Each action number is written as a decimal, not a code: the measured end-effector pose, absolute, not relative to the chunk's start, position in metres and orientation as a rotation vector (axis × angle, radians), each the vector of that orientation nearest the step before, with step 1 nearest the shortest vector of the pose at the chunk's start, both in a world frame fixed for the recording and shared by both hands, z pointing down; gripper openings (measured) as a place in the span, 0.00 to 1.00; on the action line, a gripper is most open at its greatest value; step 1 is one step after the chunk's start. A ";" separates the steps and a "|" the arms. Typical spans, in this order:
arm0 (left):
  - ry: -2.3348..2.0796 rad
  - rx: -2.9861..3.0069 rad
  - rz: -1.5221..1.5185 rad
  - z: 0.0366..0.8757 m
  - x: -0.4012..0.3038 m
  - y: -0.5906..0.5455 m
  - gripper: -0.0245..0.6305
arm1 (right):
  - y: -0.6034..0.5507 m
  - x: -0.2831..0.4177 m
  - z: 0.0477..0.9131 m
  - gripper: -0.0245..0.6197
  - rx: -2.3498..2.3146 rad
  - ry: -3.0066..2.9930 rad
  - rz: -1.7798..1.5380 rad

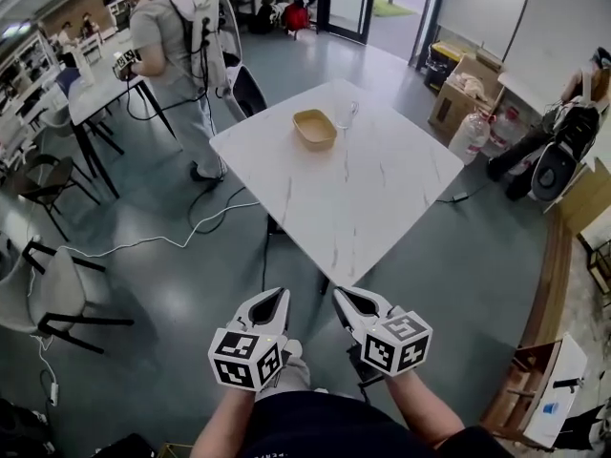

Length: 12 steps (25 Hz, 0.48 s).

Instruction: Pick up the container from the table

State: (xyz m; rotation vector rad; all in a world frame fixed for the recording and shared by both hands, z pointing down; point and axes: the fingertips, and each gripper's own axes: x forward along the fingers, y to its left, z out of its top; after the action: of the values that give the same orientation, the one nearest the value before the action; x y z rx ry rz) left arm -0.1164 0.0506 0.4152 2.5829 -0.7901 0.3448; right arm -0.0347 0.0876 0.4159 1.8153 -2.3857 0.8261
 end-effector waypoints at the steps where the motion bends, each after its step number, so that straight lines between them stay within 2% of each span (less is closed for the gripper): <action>1: -0.781 2.582 0.346 0.416 -0.114 0.040 0.03 | 0.077 -0.032 0.415 0.04 1.824 -2.377 0.824; 12: -0.664 2.600 0.385 0.414 -0.094 -0.061 0.03 | -0.026 -0.001 0.402 0.04 1.923 -2.266 0.807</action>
State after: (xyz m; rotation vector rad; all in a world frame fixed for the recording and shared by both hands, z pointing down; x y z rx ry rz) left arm -0.0939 -0.0612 0.4138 2.5996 -0.6643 0.3854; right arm -0.0008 -0.0256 0.4020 1.9227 -2.2659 0.8065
